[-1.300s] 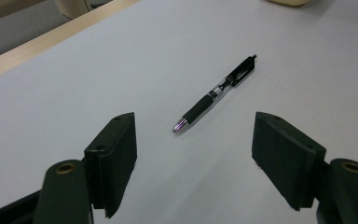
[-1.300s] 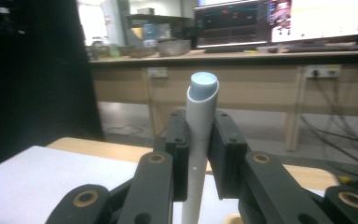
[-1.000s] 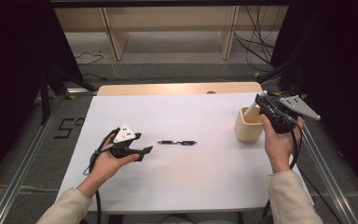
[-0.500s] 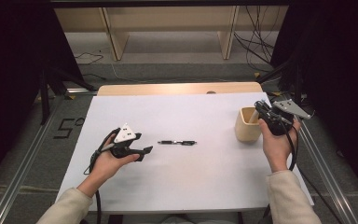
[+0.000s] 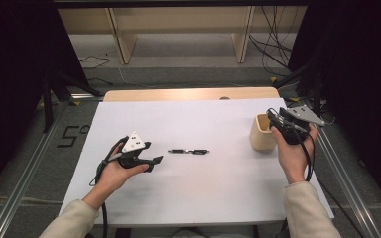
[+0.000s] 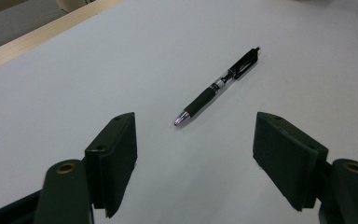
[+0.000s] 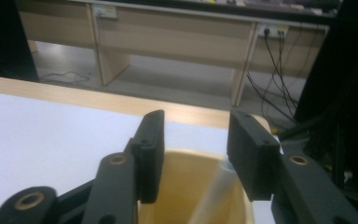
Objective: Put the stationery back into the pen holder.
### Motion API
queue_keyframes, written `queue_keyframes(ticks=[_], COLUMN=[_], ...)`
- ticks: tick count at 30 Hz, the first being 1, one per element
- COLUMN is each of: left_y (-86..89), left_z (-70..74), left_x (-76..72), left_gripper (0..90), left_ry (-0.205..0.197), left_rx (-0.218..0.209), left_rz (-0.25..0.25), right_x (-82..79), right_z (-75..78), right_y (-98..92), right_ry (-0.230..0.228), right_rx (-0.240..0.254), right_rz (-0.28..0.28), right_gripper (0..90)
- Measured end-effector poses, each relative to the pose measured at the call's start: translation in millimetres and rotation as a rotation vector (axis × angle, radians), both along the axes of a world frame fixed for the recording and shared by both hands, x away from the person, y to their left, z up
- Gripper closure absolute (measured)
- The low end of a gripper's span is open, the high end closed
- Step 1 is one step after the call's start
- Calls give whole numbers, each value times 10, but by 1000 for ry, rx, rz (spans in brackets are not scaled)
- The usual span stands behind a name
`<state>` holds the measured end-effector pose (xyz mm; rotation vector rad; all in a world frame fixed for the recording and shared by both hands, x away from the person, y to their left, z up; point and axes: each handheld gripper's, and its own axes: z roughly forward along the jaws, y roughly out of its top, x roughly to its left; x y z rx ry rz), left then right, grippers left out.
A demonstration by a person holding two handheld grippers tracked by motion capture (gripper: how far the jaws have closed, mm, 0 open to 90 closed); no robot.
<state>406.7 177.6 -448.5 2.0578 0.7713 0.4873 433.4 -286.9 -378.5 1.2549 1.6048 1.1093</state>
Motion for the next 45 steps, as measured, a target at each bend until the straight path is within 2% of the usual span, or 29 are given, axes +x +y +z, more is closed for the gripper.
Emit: queue_keyframes(ticks=[4,6,10,12,14,16,20,26,30,45], left_y=[2,-1,-5,-5,-1,7,30,27,32,28], left_z=[-2,-7,-9,-11,-14,-19,-18,-32,-32,-53], left_x=[1,1,-1,-2,-3,-3,5,1,1,13], left_gripper=[308,308,309,310,317,321,324,323,323,322], left_ry=[0,1,2,2,4,4,9,12,15,18], left_rx=[-2,-1,-1,-1,0,-3,3,2,2,10], left_rz=[3,2,4,4,6,15,23,25,25,24], right_x=[-55,-52,3,54,118,178,273,376,438,490], right_z=[104,104,-32,-148,-287,-418,-614,-803,-924,-1040], right_y=[174,276,507,624,733,835,1010,1251,1341,1419], right_ry=[-43,-17,79,159,249,328,429,490,534,552], right_rx=[-38,-44,-84,-97,-99,-114,-106,-126,-131,-143], right_rz=[63,125,271,338,406,433,461,487,492,506], right_gripper=[556,593,807,900,900,900,900,900,900,900])
